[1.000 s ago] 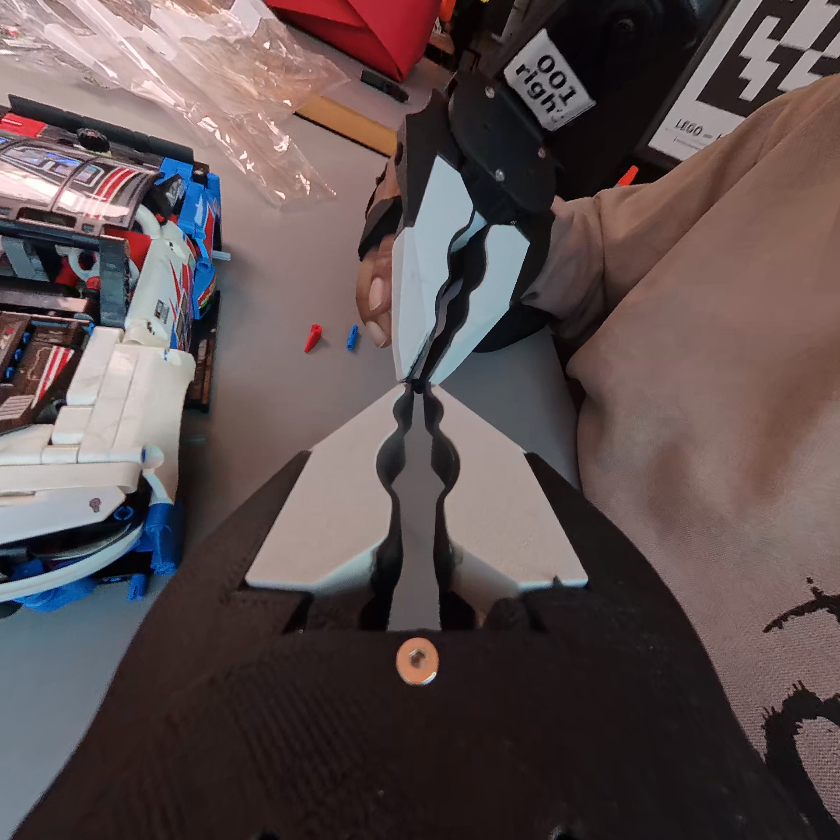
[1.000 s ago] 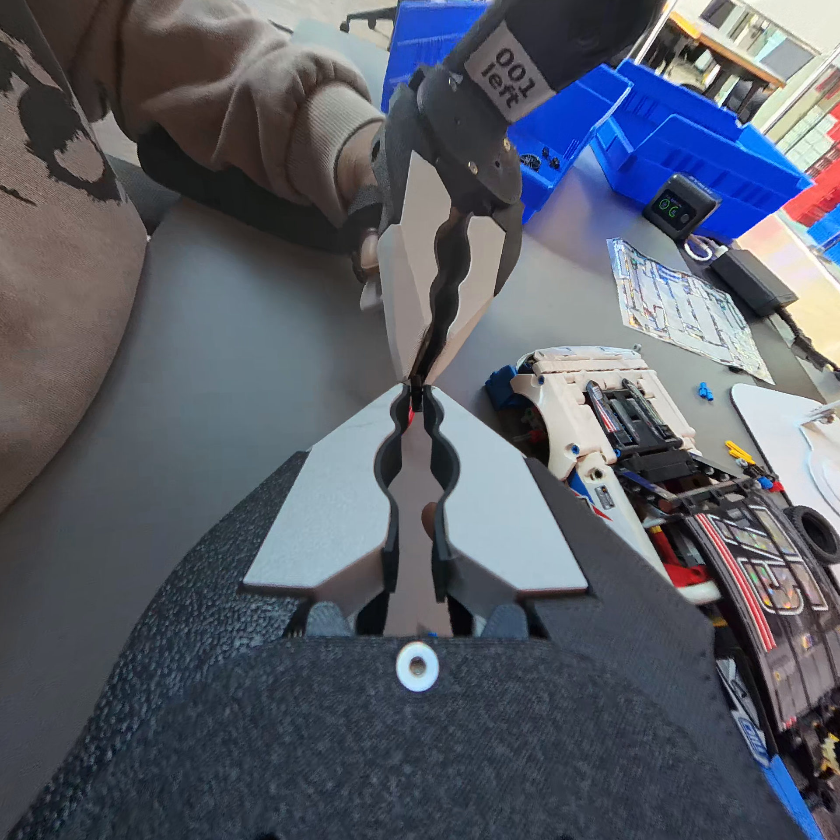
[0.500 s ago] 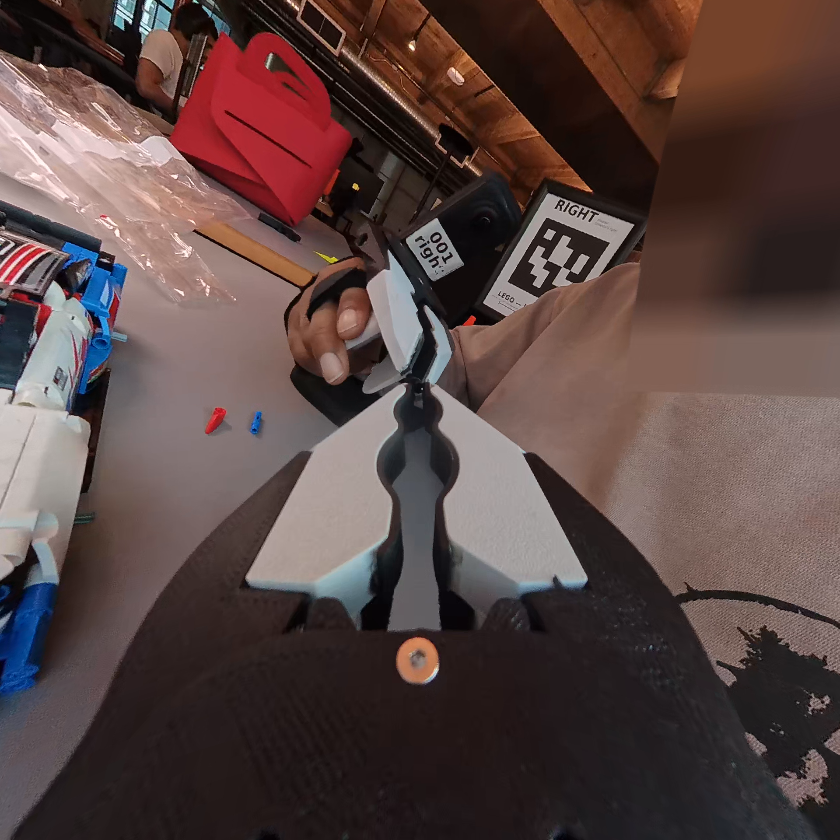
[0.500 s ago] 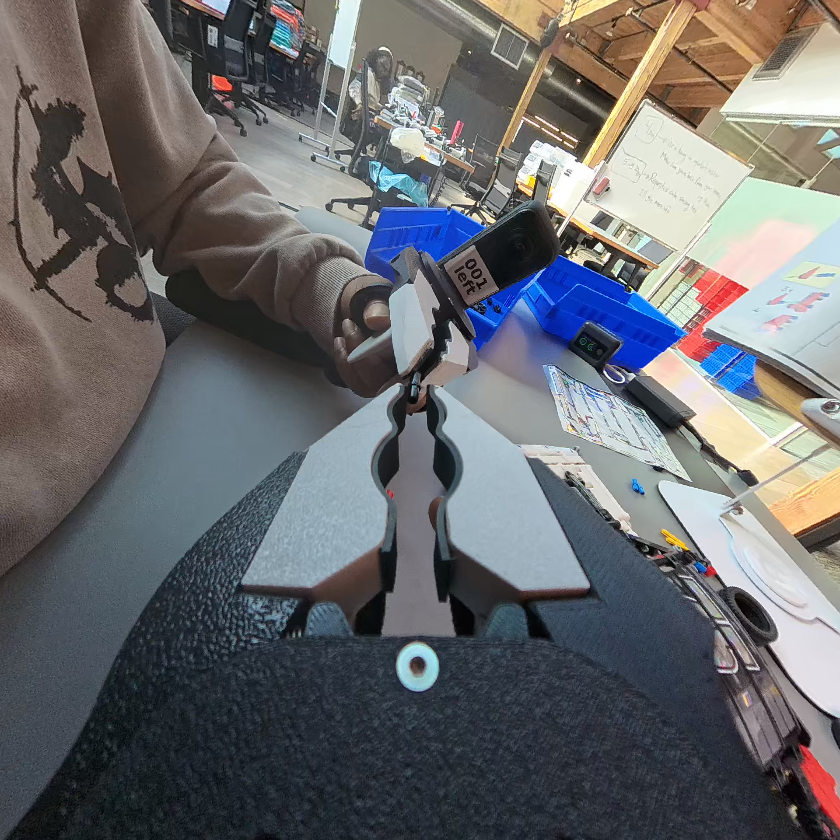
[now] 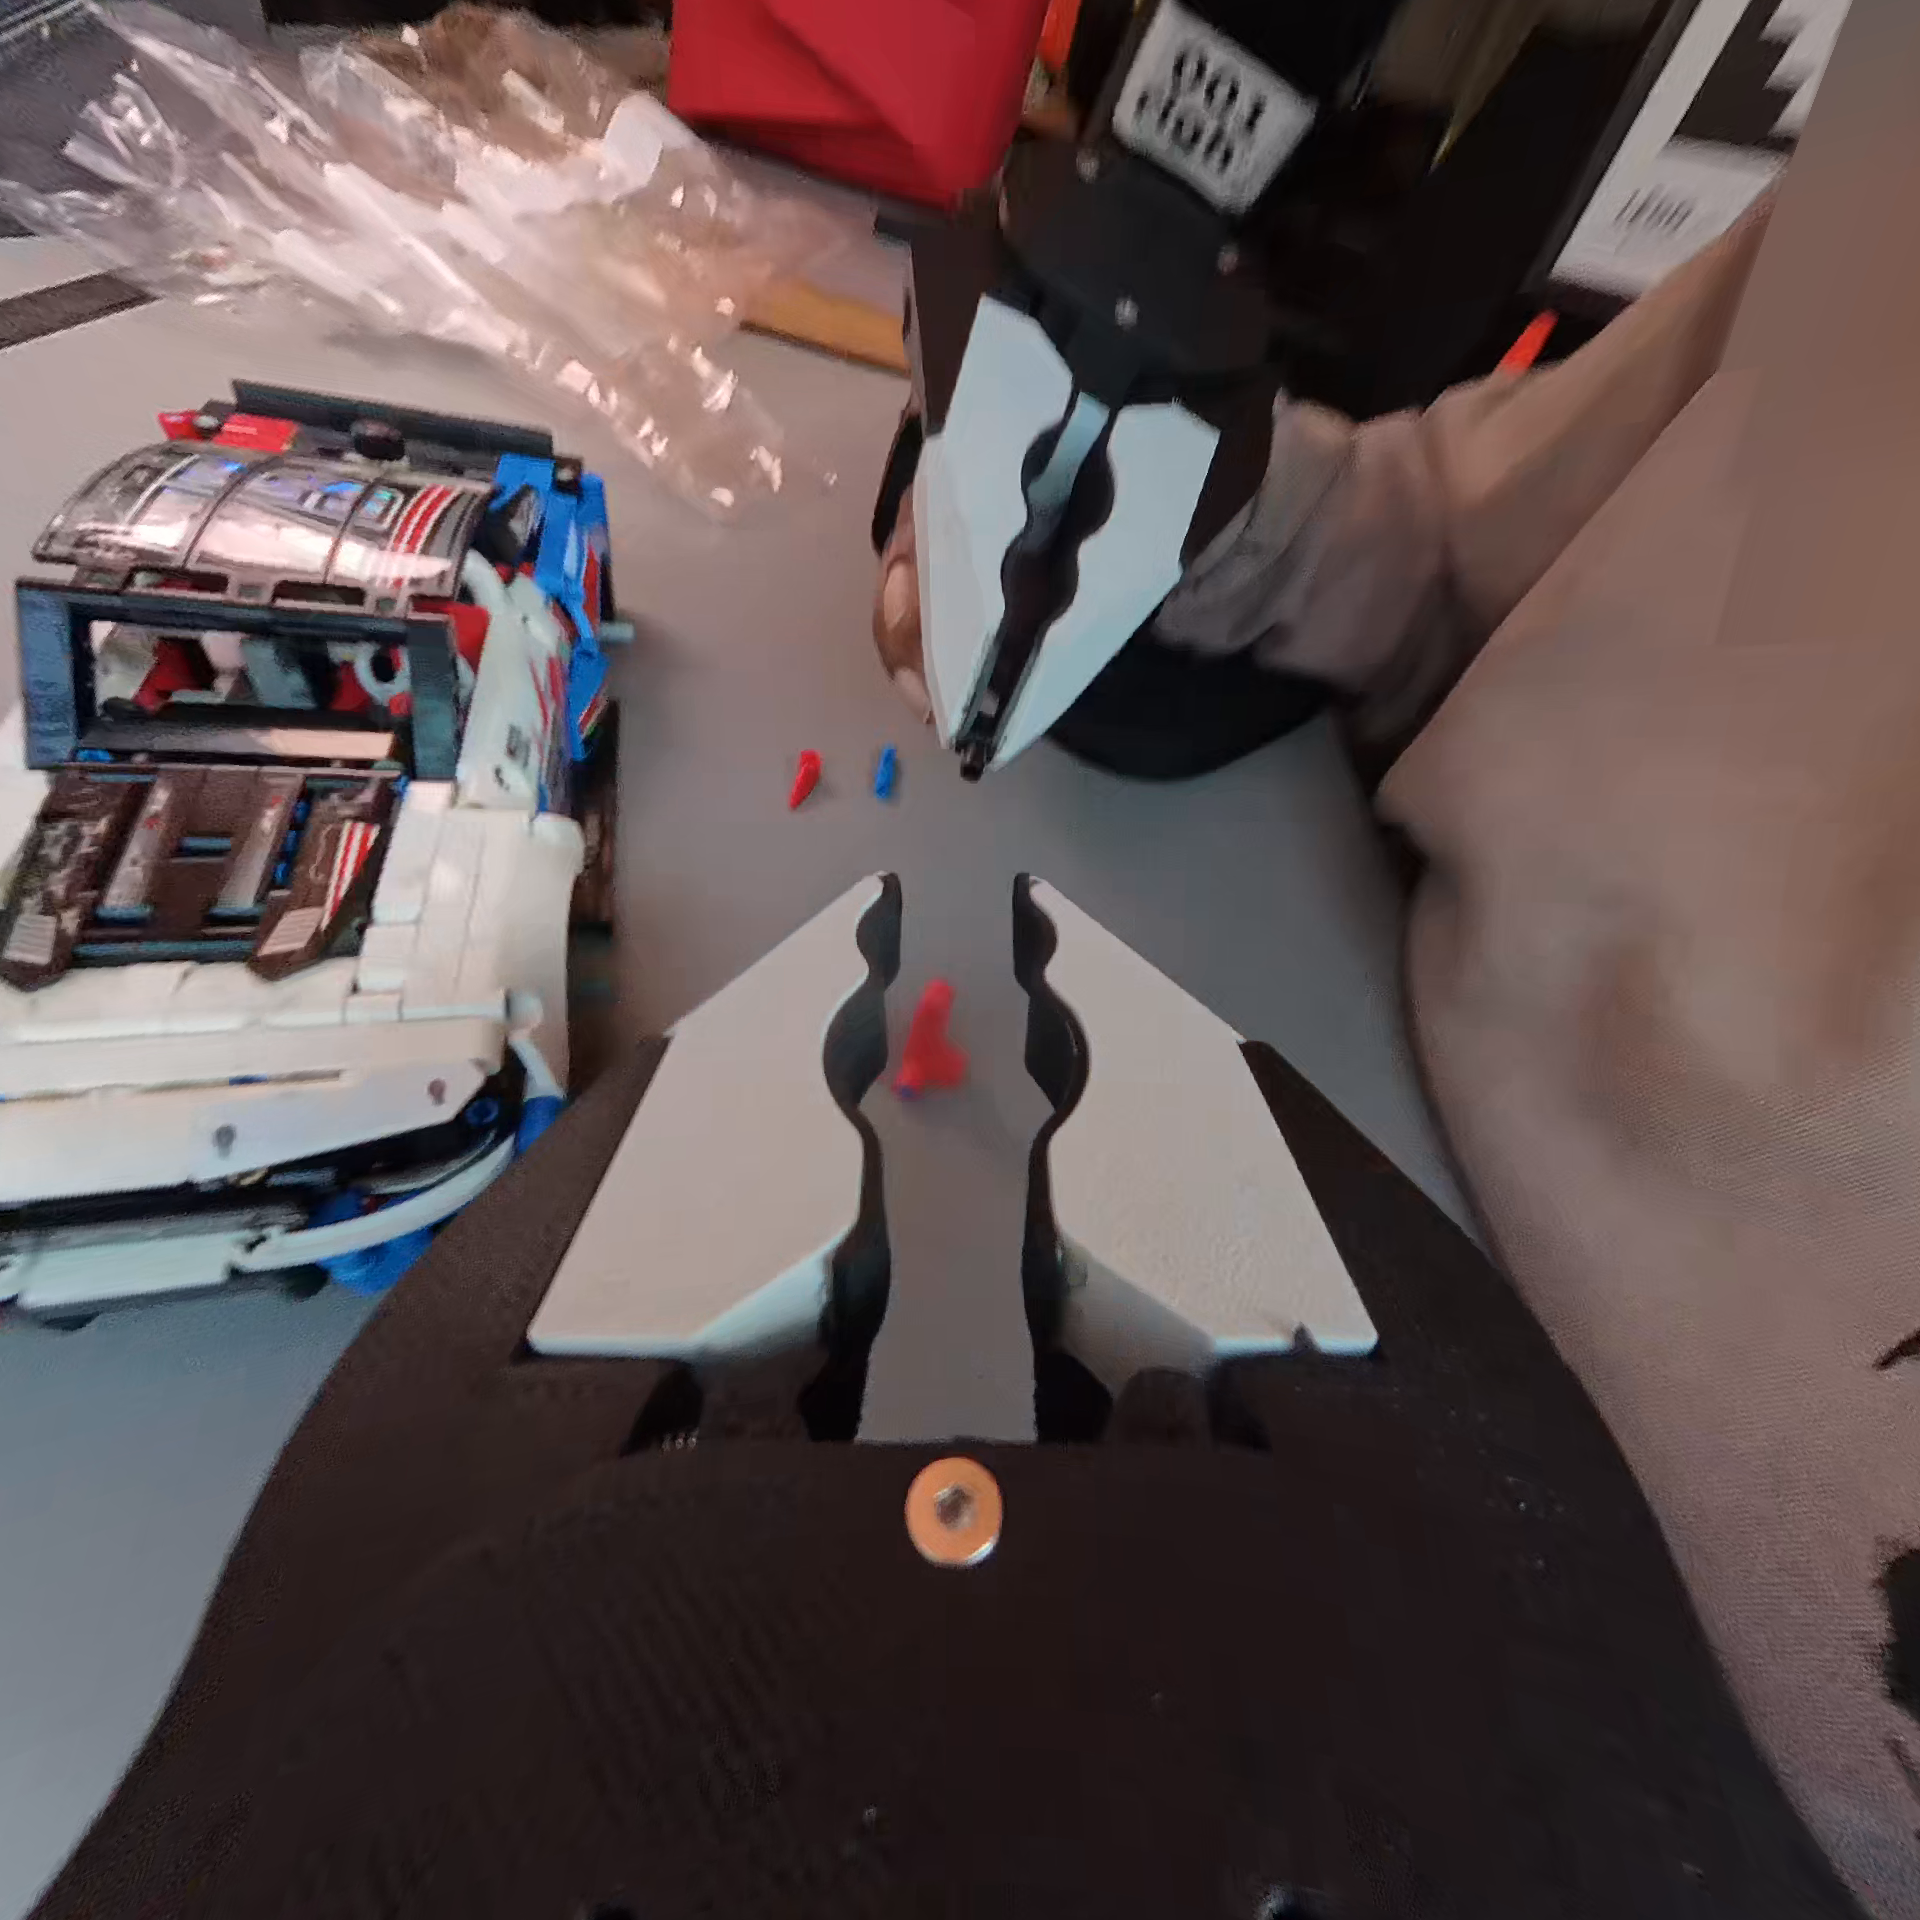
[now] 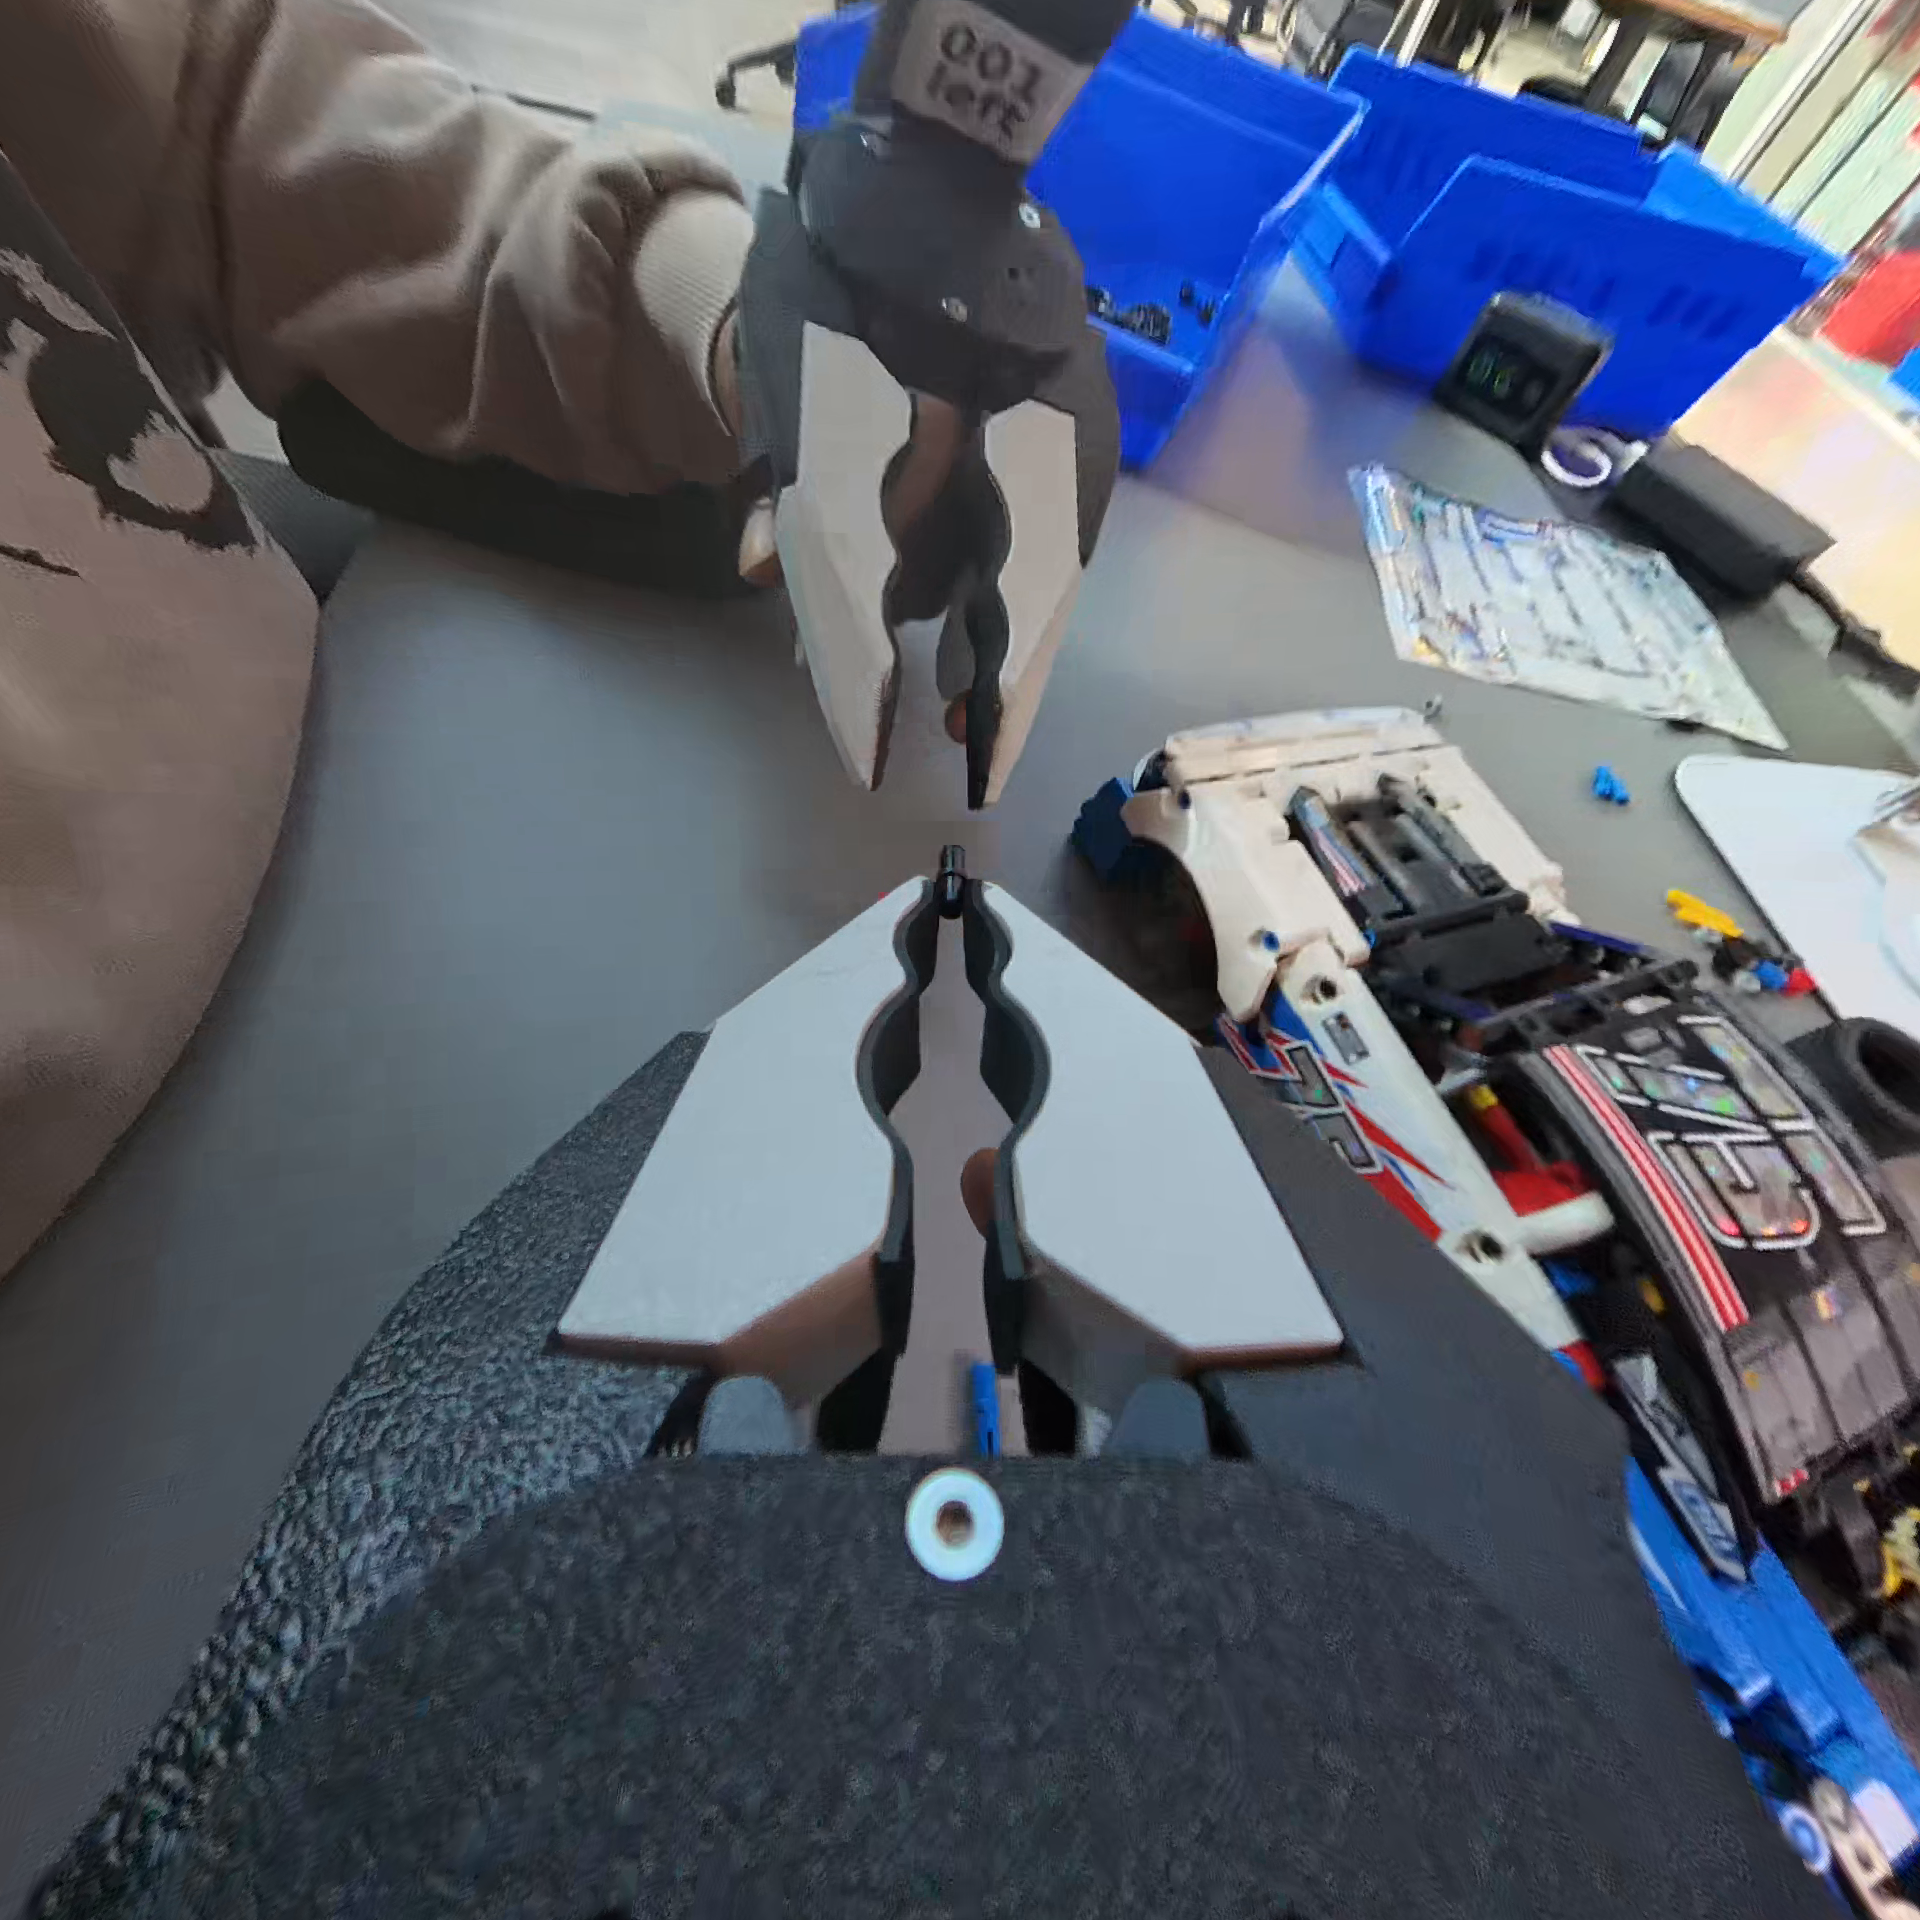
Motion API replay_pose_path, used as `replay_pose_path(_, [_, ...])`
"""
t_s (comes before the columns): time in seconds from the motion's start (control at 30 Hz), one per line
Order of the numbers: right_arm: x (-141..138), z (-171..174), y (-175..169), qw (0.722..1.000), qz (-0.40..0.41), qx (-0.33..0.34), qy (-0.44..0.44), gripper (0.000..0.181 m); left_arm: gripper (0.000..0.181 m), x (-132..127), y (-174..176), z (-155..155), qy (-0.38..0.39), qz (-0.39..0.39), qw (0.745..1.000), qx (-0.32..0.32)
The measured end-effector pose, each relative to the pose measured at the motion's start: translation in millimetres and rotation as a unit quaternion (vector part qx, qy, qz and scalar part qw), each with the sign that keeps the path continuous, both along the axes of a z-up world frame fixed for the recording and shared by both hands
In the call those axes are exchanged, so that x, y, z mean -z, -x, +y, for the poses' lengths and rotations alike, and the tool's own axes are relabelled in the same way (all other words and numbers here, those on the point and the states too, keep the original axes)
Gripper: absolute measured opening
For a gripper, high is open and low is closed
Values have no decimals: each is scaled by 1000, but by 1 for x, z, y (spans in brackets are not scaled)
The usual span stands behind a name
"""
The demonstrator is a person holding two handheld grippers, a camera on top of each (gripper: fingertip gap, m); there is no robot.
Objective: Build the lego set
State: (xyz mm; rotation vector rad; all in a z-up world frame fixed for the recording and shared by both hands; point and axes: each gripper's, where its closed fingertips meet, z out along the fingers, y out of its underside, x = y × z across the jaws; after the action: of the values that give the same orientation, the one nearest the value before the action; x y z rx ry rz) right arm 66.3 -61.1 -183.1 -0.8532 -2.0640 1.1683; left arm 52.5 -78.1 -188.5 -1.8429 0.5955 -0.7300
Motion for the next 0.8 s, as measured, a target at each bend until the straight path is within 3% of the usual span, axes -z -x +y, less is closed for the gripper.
replay_pose_path(0.13, [23,-8,0,999,-51,4,5,2,23,39,-6,-1,28,114,993,11])
replay_pose_path(0.37, [42,-11,0,997,-80,10,14,2,15,60,-9,1,55,178,982,33])
replay_pose_path(0.47, [43,-8,1,996,-82,11,21,2,10,61,-9,3,50,187,980,34])
replay_pose_path(0.63, [35,-10,2,997,-60,9,37,2,6,33,-11,6,2,109,994,25])
replay_pose_path(0.8, [33,-10,2,997,-59,7,44,2,6,34,-15,7,3,110,994,30])
